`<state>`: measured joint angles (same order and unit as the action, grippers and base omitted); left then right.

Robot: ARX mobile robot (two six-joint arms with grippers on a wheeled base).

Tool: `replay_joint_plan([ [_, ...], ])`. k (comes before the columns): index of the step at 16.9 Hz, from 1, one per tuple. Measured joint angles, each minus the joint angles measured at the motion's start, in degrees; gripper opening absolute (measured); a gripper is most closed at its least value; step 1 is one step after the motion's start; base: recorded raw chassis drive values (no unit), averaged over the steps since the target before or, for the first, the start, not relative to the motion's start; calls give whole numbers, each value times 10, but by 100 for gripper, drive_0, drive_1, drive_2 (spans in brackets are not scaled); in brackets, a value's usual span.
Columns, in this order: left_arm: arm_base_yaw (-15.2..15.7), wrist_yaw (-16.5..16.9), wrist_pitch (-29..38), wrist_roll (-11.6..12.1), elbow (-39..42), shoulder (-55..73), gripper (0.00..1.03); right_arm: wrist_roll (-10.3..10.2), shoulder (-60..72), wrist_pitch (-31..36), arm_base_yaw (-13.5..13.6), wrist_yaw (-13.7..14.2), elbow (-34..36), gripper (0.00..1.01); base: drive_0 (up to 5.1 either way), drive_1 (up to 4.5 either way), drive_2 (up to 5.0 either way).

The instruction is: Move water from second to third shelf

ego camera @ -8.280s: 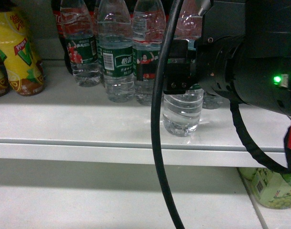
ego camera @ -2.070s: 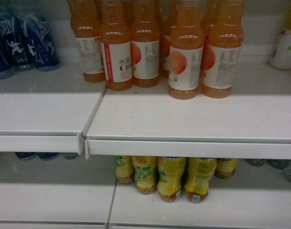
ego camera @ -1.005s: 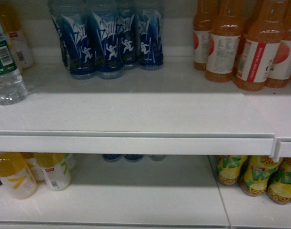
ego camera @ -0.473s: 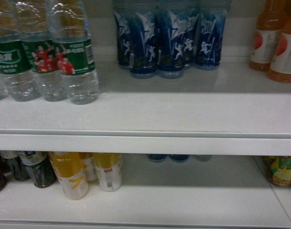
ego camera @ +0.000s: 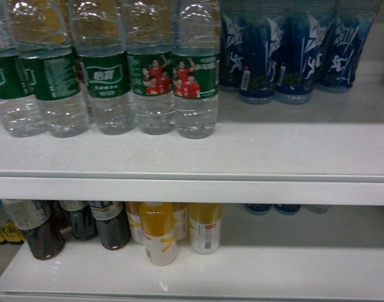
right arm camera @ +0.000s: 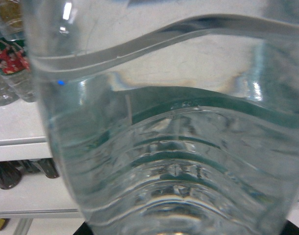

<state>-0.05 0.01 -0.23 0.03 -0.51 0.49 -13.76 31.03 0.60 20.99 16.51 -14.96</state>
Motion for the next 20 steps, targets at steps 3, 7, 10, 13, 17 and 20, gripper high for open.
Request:
replay_joint_plan([
  [3, 0, 0, 0, 0, 0, 0, 98, 0, 0, 1, 0, 0, 0, 40, -501, 245, 245],
  [7, 0, 0, 0, 0, 0, 0, 98, 0, 0, 1, 0, 0, 0, 40, -507, 239, 239],
  [10, 0, 0, 0, 0, 0, 0, 98, 0, 0, 3, 0, 0, 0, 40, -506, 240, 240],
  [13, 0, 0, 0, 0, 0, 0, 98, 0, 0, 3, 0, 0, 0, 40, -496, 250, 250],
  [17, 0, -3, -1, 0, 0, 0, 98, 0, 0, 4, 0, -6, 0, 40, -249, 124, 124],
  [20, 0, -2, 0, 0, 0, 0, 98, 0, 0, -2, 3, -3, 0, 40, 0, 0, 0],
])
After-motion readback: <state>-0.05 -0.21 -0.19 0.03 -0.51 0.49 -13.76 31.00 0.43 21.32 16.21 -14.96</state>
